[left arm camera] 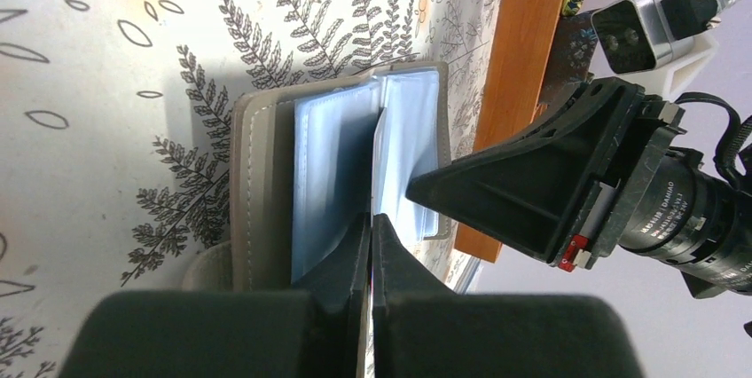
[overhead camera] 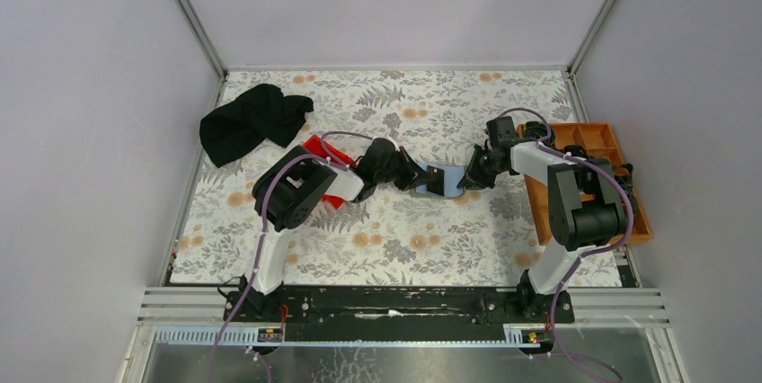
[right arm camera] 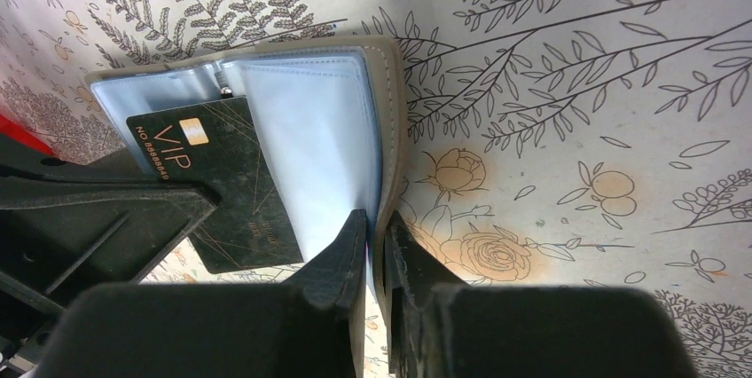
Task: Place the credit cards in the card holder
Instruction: Insert the credit card into the card holder.
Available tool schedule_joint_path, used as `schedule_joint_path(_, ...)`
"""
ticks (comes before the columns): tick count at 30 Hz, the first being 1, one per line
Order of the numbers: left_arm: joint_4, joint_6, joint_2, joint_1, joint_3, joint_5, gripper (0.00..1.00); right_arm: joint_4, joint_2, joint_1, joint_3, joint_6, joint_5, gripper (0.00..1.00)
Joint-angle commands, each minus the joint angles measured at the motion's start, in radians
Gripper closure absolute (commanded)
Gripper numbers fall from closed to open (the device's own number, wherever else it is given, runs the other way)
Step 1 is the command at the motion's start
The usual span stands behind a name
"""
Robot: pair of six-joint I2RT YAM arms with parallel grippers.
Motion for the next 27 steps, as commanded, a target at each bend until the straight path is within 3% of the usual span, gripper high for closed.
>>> schedule_joint_path(1,0.095,-0.023,0.027,0.014,-0.004,0.035,1.00,-0.033,0.040,0.006,-0.001,-0.028,0.053,0.93)
schedule_joint_path(8,0.209,-0.045,0.050,0.032,-0.031,0.054,1.00,-0.030,0.044,0.005,-0.004,-0.029,0.053,0.93)
schedule_joint_path(27,0.257,-0.050,0.096,0.048,-0.020,0.068,1.00,-0.038,0.049,0.005,-0.003,-0.037,0.060,0.93)
